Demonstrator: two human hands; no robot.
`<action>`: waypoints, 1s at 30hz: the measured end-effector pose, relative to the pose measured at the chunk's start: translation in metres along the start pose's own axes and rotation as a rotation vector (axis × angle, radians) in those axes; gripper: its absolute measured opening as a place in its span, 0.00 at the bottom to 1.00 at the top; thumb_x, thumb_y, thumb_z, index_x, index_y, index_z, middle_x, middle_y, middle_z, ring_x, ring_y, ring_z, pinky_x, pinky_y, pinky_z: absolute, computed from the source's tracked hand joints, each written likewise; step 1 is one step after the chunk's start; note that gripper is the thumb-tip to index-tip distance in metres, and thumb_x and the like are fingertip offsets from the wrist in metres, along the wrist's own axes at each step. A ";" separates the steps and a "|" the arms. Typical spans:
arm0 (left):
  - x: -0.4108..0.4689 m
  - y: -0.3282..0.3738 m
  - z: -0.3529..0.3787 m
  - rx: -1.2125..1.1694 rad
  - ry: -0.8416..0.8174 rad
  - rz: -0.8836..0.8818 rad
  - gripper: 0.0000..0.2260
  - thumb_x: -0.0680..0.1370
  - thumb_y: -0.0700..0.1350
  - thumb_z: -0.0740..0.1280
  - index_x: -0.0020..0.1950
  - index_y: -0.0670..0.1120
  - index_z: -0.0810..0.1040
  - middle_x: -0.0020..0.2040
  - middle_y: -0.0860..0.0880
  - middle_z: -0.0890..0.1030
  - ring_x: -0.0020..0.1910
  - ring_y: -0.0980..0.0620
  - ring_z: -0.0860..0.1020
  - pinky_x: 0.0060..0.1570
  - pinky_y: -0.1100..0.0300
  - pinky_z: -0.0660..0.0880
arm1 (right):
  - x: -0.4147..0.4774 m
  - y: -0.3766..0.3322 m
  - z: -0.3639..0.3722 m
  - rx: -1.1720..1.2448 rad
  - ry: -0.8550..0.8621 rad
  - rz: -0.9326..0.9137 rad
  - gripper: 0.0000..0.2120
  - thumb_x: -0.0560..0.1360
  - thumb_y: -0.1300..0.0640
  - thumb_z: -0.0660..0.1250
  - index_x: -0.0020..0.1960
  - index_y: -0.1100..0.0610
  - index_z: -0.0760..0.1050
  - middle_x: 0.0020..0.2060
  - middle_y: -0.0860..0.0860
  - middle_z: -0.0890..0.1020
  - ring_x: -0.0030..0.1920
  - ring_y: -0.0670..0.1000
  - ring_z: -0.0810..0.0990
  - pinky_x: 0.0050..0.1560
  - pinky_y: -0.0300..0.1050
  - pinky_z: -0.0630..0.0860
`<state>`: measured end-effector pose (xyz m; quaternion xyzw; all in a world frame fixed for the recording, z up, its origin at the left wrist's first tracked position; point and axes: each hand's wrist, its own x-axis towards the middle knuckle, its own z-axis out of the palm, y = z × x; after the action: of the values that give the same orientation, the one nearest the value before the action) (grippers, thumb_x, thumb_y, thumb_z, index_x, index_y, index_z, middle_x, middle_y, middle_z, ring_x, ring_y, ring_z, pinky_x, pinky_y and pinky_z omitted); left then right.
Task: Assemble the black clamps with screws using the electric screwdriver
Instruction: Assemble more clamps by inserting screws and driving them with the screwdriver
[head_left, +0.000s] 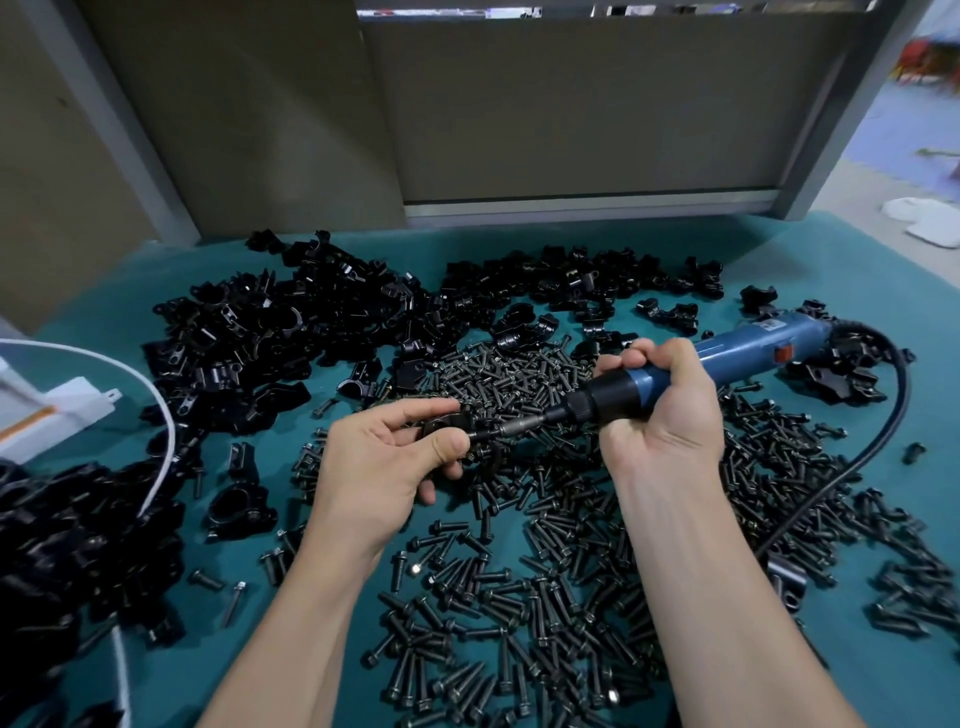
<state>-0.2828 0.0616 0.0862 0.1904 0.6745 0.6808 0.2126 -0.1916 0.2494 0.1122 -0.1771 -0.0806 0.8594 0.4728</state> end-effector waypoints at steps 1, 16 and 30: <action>-0.001 0.001 0.001 -0.008 0.009 -0.001 0.16 0.64 0.50 0.79 0.51 0.59 0.88 0.34 0.41 0.85 0.27 0.49 0.75 0.23 0.64 0.70 | 0.000 0.000 0.000 0.001 -0.003 0.002 0.14 0.75 0.74 0.59 0.55 0.58 0.68 0.34 0.52 0.74 0.30 0.48 0.73 0.36 0.44 0.76; 0.004 -0.007 -0.006 0.147 0.206 0.067 0.07 0.75 0.49 0.78 0.46 0.64 0.87 0.32 0.49 0.84 0.29 0.54 0.78 0.33 0.59 0.76 | -0.002 -0.007 0.002 -0.144 0.012 -0.048 0.20 0.74 0.76 0.62 0.59 0.56 0.70 0.37 0.55 0.77 0.30 0.50 0.75 0.37 0.46 0.77; -0.009 -0.004 0.005 0.497 0.140 0.347 0.11 0.74 0.54 0.72 0.55 0.65 0.85 0.54 0.66 0.81 0.59 0.62 0.77 0.62 0.60 0.73 | -0.041 0.008 0.009 -0.913 -0.216 0.348 0.18 0.73 0.70 0.70 0.60 0.59 0.71 0.34 0.54 0.81 0.30 0.50 0.79 0.34 0.45 0.81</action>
<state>-0.2722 0.0613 0.0828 0.3016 0.7907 0.5327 -0.0067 -0.1811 0.2105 0.1275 -0.2867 -0.4662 0.8160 0.1859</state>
